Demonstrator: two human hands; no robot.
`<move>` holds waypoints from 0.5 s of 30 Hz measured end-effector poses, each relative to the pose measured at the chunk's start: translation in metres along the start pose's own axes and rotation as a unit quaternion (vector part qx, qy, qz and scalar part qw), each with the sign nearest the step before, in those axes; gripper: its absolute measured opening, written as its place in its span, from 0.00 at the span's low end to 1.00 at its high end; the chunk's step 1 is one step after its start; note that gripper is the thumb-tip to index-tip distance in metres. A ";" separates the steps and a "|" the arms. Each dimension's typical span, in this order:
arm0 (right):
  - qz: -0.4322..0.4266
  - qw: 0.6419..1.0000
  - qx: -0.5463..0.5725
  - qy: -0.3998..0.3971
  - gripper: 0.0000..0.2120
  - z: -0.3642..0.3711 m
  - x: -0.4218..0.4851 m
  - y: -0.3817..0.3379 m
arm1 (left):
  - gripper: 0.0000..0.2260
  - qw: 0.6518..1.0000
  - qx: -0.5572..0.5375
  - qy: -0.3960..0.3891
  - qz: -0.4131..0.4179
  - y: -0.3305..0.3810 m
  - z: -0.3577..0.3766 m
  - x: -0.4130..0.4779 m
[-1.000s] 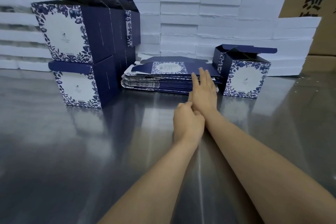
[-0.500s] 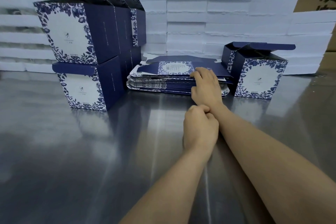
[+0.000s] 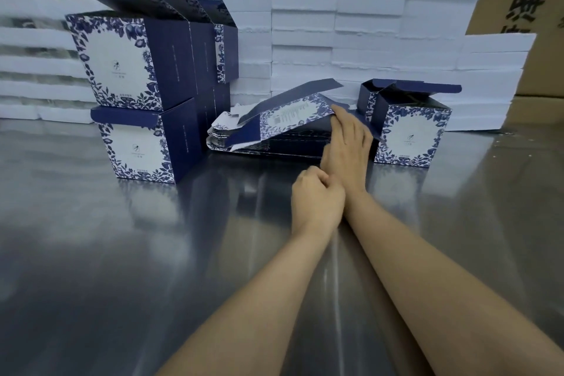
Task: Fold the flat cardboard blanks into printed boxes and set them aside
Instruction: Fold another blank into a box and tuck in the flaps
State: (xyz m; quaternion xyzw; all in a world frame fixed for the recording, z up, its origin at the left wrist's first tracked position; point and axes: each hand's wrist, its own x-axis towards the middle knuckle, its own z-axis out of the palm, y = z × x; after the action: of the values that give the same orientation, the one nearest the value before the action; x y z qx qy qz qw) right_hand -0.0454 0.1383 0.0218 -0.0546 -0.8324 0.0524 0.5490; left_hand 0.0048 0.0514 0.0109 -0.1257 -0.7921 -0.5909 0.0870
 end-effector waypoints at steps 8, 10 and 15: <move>-0.040 0.983 0.161 0.073 0.14 -0.080 -0.042 -0.016 | 0.23 0.968 -0.204 0.143 0.015 0.007 -0.030 0.001; -0.016 0.970 0.233 0.064 0.13 -0.100 -0.049 -0.017 | 0.29 0.968 -0.194 0.152 0.045 0.002 -0.044 -0.001; 0.054 0.941 0.329 0.055 0.22 -0.140 -0.045 -0.016 | 0.43 0.968 -0.215 0.123 0.036 -0.007 -0.080 0.006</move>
State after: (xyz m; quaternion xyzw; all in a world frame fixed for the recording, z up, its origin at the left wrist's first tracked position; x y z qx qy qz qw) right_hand 0.1004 0.1194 0.0381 0.0813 -0.7333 0.3494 0.5777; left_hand -0.0037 -0.0269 0.0293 -0.0965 -0.6248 -0.7547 0.1756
